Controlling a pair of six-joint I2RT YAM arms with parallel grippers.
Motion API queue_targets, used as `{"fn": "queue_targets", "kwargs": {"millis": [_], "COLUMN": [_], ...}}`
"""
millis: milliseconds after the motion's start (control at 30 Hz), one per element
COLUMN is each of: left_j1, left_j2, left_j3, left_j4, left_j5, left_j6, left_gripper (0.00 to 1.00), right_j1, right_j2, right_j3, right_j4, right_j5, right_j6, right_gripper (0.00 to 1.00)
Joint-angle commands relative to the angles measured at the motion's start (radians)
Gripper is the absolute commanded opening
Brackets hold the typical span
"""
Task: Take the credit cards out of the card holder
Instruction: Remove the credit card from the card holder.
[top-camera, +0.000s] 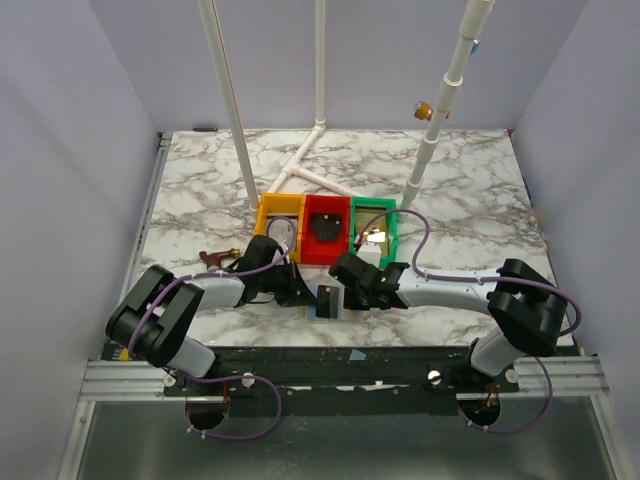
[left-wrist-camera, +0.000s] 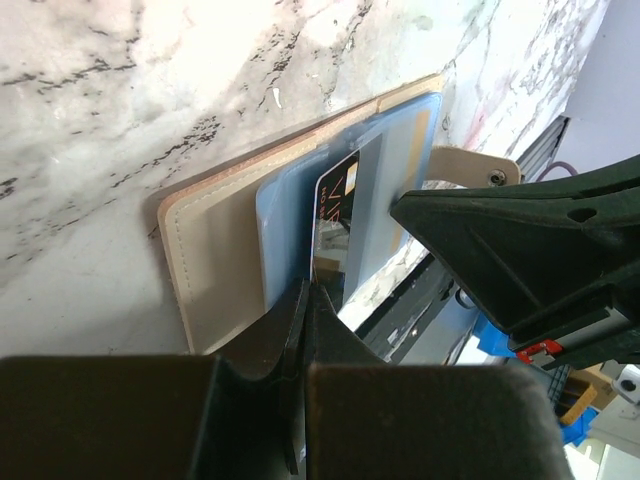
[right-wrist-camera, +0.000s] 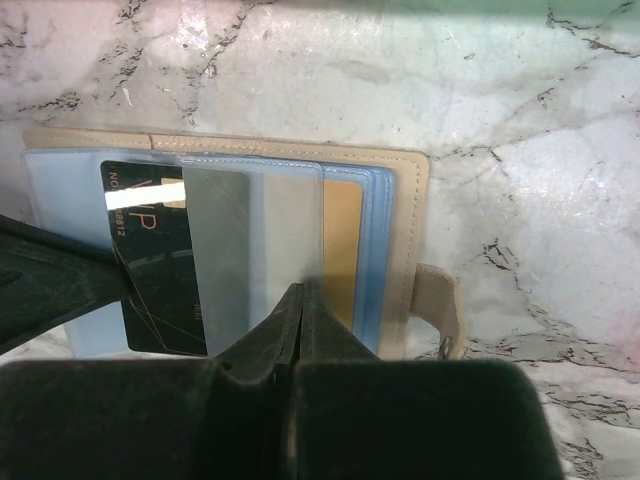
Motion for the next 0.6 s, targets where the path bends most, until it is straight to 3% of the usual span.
{"fn": "queue_targets", "kwargs": {"millis": [0, 567], "left_j1": [0.016, 0.050], "left_j2": [-0.035, -0.106], "left_j3": [-0.015, -0.030], "left_j4": [-0.009, -0.075], "left_j5": [-0.003, -0.008], "left_j6": [0.020, 0.063], "left_gripper": [0.00, 0.00], "right_j1": [-0.004, -0.004], "right_j2": [0.020, 0.010], "right_j3": [-0.035, -0.024], "right_j4": [-0.115, -0.123], "right_j5": [0.053, 0.057], "right_j6": [0.002, -0.004], "right_gripper": [0.01, 0.01]}}
